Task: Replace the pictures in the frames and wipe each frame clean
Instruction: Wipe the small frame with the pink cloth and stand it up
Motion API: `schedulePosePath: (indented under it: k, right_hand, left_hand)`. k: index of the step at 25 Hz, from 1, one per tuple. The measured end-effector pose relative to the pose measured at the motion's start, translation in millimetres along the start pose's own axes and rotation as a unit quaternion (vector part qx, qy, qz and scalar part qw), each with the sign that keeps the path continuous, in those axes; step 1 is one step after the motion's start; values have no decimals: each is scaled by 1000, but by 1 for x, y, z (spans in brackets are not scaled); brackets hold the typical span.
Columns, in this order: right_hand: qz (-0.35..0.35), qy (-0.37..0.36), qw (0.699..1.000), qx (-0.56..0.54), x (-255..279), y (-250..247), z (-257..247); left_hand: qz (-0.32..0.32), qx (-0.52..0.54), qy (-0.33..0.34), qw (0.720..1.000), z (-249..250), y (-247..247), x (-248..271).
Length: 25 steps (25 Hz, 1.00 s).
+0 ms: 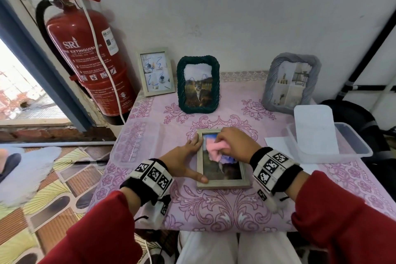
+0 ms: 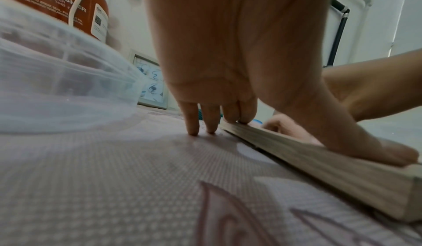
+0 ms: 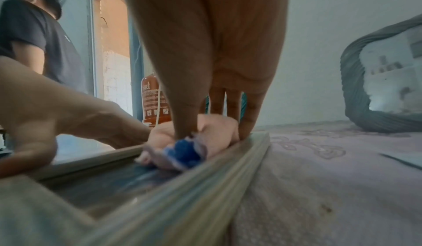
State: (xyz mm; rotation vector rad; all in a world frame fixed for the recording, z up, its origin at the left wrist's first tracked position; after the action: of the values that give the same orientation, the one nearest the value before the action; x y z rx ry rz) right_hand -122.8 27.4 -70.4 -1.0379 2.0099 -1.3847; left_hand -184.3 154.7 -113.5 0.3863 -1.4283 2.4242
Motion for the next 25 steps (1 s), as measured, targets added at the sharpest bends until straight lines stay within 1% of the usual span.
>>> schedulePosePath:
  k: [2,6,10,12,14,17,20,22,25]
  right_hand:
    - [10,-10,1000,-3,-6,-3,-2]
    - [-15,-79,997,-15,-5,4,-17]
    - [-48,-138,989,2,26,24,-29]
    - [-62,-154,985,37,43,26,-28]
    - [-83,-150,981,86,50,22,-25]
    - [-100,-146,972,157,41,10,-23]
    - [-92,-84,981,147,23,-1,-10]
    - [-85,-44,982,163,8,-5,-3]
    - [-59,-2,984,166,-16,-7,4]
  left_hand:
    - [5,9,5,1000,2,0,2]
    - [7,-5,3,1000,6,-2,2]
    - [9,-27,-5,1000,6,-4,2]
    - [10,-42,-6,999,7,-6,2]
    - [7,-60,-8,998,9,-7,2]
    - [-2,-61,-17,998,8,-6,5]
    - [-10,-40,-18,999,7,-6,8]
    - [-16,-30,-20,999,6,-6,8]
    - [-24,-27,-21,999,7,-5,8]
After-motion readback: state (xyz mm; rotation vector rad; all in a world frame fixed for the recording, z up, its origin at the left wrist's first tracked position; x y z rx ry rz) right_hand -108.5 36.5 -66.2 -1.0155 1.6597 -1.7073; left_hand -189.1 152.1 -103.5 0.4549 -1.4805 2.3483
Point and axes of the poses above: each hand's wrist, its own x-axis away from the middle knuckle, its own y-axis out of the palm, z = x × y, the point moved 7 cm from there along -x, towards the middle knuckle, and after that the axes turned 8 degrees about -y, right-handed, at the moved point
